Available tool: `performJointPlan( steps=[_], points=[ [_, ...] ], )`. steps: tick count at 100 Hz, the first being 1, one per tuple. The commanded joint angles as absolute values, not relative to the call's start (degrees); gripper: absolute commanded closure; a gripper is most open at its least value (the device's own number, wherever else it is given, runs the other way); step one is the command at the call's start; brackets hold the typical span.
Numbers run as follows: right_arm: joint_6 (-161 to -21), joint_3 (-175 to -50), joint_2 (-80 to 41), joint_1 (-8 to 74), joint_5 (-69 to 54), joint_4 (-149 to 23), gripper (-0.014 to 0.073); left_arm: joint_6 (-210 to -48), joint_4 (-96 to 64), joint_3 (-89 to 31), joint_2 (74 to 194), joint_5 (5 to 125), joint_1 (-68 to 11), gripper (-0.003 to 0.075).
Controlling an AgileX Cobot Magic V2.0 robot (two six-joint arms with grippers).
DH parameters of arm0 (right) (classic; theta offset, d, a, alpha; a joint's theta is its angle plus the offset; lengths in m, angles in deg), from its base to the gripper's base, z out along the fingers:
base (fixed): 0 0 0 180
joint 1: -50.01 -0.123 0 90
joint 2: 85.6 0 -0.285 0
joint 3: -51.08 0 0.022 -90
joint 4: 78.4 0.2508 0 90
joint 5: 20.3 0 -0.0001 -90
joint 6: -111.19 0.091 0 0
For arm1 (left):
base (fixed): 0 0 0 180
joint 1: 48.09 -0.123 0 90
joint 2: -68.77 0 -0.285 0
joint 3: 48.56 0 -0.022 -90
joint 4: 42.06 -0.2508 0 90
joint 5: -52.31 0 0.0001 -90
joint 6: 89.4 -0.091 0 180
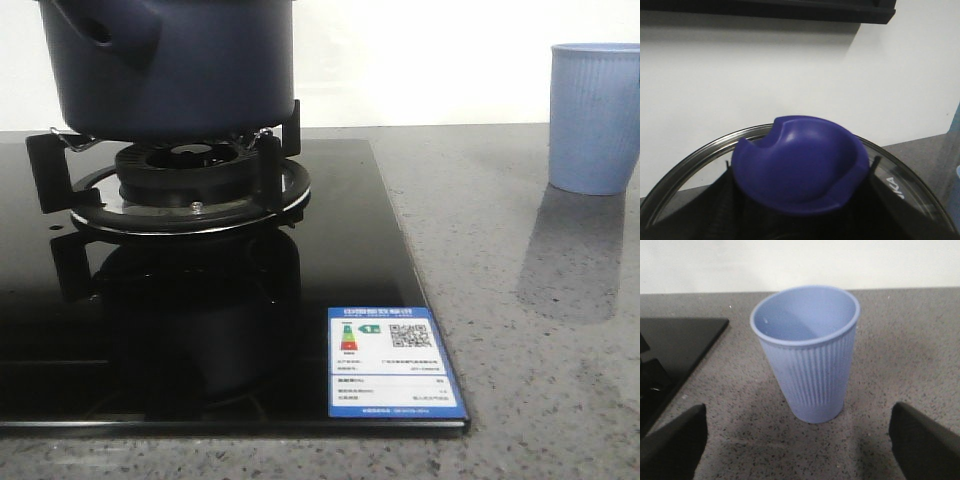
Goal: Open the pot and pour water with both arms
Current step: 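Lower the held lid back onto the pot with the left gripper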
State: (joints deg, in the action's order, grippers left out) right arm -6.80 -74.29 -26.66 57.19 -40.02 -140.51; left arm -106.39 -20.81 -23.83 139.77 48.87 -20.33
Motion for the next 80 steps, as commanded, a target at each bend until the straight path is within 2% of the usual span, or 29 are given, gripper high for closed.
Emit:
performJointPlan(
  steps=[1,30,80],
  points=[
    [-6.28,-74.49,-31.08,57.5,-41.21,-139.87,-0.0052,-106.19,-20.9,-25.99,140.0,41.75,-19.16,0.0394],
    [-4.47,-74.26,-39.67,57.5,-37.39,-139.99,-0.0052,-106.19,-20.9,-25.99,145.84,38.11,-16.68,0.0394],
    [-4.28,-74.26,-39.94,57.5,-37.4,-139.99,-0.0052,-106.19,-20.9,-25.99,149.86,37.72,-16.47,0.0395]
  ],
)
